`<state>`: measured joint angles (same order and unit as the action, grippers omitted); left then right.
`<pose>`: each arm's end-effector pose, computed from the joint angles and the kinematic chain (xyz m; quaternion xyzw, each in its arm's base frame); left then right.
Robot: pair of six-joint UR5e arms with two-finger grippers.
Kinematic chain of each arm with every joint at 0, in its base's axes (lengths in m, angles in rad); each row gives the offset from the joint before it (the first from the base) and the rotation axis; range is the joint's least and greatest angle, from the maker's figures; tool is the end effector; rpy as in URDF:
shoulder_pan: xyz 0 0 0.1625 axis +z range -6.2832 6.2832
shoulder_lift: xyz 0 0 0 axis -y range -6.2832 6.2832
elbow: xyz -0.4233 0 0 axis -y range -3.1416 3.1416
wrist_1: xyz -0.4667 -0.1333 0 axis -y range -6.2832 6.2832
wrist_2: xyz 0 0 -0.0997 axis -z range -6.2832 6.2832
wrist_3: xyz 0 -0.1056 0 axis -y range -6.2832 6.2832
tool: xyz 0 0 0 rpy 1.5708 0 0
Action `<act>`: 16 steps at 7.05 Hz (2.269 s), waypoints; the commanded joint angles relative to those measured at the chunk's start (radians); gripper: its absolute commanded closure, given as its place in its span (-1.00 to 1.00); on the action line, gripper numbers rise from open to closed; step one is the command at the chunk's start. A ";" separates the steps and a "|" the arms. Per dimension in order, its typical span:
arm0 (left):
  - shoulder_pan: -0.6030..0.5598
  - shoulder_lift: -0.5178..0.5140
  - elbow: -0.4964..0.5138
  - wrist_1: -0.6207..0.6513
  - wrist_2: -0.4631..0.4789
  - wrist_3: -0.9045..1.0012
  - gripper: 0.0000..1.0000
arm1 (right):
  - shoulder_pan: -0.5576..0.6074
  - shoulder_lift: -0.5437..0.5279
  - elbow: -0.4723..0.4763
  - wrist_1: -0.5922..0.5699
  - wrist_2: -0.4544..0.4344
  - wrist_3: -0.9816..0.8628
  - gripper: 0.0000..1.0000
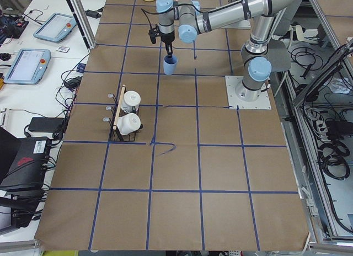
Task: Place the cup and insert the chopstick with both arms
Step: 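Carry the light blue cup with the left gripper toward the table center, then release the cup and raise the left gripper while the right gripper approaches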
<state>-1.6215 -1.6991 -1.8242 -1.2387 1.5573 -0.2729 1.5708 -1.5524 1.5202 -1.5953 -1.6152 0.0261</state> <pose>-0.1640 -0.5740 0.2981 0.1110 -0.9935 -0.0256 0.0027 0.1286 -0.5798 0.5011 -0.0137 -0.9993 0.0286 0.0218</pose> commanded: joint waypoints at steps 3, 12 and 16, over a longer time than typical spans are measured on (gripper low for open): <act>-0.253 -0.245 0.280 0.007 -0.036 -0.342 1.00 | 0.000 0.000 0.000 0.002 -0.002 0.000 -1.00; -0.234 -0.305 0.419 -0.002 -0.094 -0.356 -1.00 | 0.000 0.000 0.000 0.002 -0.002 0.000 -1.00; -0.028 -0.044 0.433 -0.344 -0.080 -0.007 -1.00 | -0.062 0.009 0.078 -0.049 0.012 0.015 -1.00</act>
<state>-1.7216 -1.8365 -1.3853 -1.4757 1.4702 -0.3922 1.5515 -1.5497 1.5543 -1.6163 -1.6139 0.0366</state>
